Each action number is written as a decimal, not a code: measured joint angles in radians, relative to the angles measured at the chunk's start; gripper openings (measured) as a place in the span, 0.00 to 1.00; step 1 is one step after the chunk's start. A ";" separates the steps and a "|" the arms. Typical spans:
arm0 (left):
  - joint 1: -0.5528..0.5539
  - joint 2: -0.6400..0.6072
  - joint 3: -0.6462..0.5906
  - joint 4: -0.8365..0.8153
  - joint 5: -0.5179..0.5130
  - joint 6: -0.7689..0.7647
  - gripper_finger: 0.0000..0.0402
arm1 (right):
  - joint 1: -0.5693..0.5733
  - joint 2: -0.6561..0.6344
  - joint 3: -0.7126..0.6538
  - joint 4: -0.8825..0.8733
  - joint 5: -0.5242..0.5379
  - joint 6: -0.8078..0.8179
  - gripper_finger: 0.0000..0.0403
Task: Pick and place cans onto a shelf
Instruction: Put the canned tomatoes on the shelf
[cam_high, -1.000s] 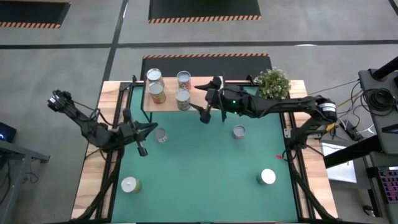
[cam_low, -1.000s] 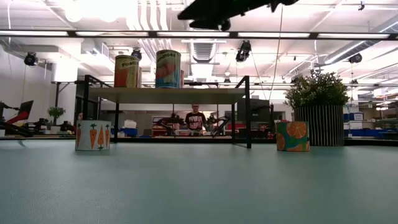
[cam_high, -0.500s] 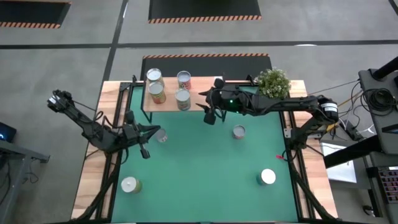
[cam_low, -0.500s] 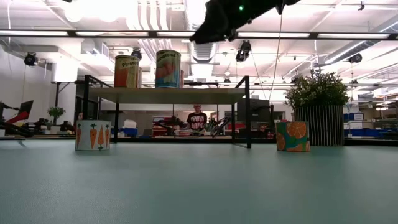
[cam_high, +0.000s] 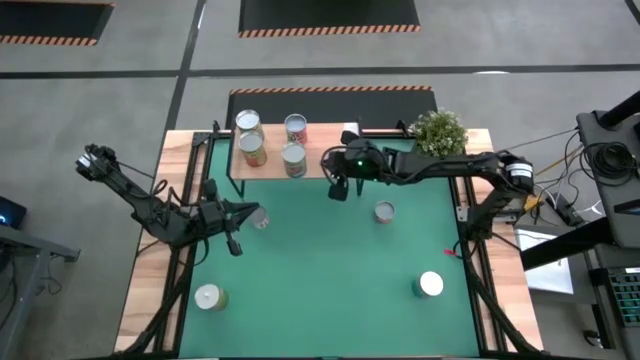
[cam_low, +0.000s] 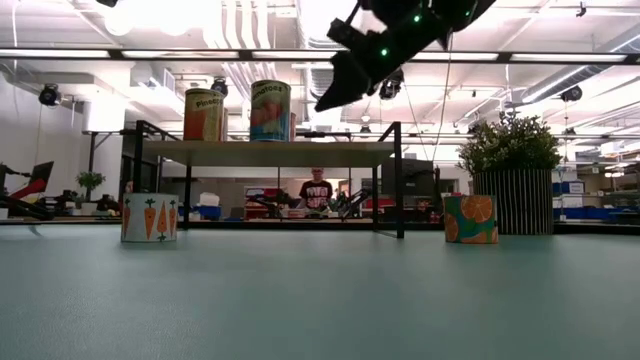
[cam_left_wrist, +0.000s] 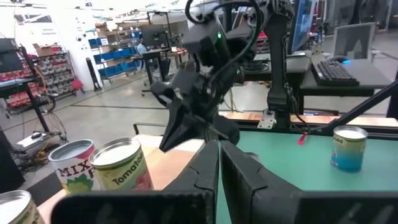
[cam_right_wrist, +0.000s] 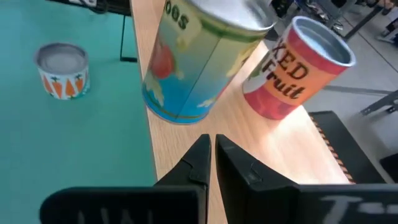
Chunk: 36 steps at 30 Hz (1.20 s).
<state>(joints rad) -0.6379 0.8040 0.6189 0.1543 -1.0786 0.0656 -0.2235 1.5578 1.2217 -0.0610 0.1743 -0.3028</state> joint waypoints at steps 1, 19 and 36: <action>0.000 0.000 0.000 0.000 -0.005 0.001 0.00 | -0.001 0.009 0.000 0.005 0.000 -0.006 0.03; 0.000 0.000 0.000 0.001 -0.013 0.005 0.00 | -0.013 0.060 0.000 0.136 -0.078 -0.012 0.03; 0.000 -0.001 0.000 0.002 -0.014 0.026 0.00 | -0.015 0.082 0.000 0.241 -0.070 -0.036 0.03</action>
<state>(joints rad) -0.6378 0.8028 0.6189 0.1558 -1.0927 0.0917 -0.2386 1.6394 1.2221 0.1799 0.1043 -0.3385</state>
